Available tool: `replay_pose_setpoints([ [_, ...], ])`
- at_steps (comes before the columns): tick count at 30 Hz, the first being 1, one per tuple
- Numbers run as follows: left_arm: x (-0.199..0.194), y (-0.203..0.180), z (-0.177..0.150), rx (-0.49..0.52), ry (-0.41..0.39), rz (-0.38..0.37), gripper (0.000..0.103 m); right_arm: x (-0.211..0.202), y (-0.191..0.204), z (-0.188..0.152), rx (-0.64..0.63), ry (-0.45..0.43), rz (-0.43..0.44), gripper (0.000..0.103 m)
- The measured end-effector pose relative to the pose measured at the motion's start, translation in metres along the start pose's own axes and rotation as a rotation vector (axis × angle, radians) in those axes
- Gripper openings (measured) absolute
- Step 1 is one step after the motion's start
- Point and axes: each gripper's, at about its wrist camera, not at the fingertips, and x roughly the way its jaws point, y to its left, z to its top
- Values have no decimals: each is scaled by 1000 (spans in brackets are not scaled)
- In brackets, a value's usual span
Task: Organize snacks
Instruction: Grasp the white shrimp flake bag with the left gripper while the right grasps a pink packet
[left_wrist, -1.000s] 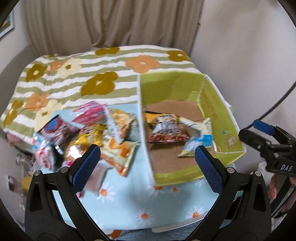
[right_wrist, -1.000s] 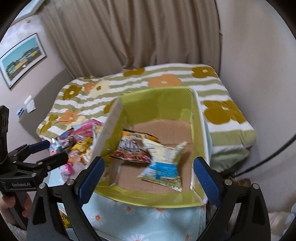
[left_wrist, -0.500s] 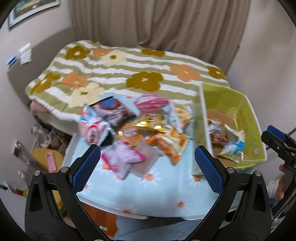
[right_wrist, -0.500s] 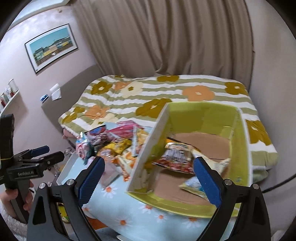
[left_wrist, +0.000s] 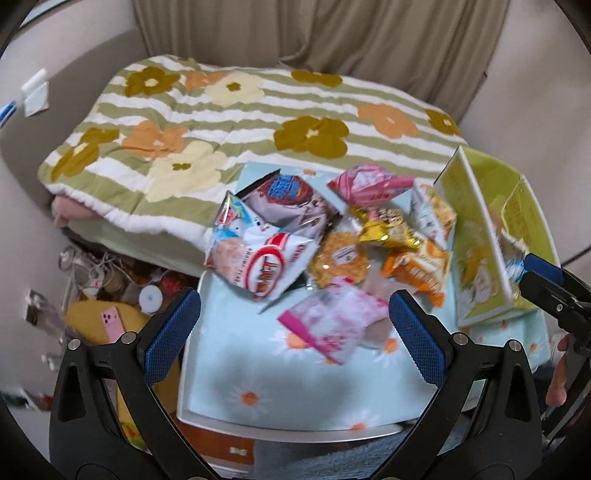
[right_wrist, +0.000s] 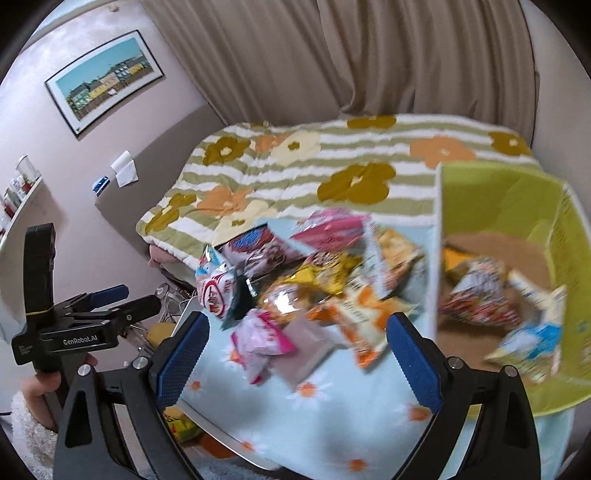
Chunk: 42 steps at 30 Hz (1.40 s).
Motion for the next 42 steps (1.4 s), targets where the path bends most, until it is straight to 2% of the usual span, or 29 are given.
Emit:
replay_pose_setpoints([
  [10, 65, 50, 19, 174, 90, -108, 101, 72, 39, -21, 124, 104, -72, 96],
  [15, 101, 60, 29, 261, 121, -169, 101, 104, 48, -39, 199, 160, -108, 96],
  [21, 153, 60, 33, 359, 194, -233, 101, 129, 45, -57, 257, 220, -140, 96],
  [28, 182, 57, 38, 372, 221, -260, 101, 144, 41, -60, 261, 221, -139, 96],
  [39, 198, 55, 50, 364, 208, -282, 103, 155, 55, -56, 161, 177, -174, 96],
  [42, 201, 56, 51, 345, 220, -292, 101, 157, 56, -54, 152, 175, -175, 96],
])
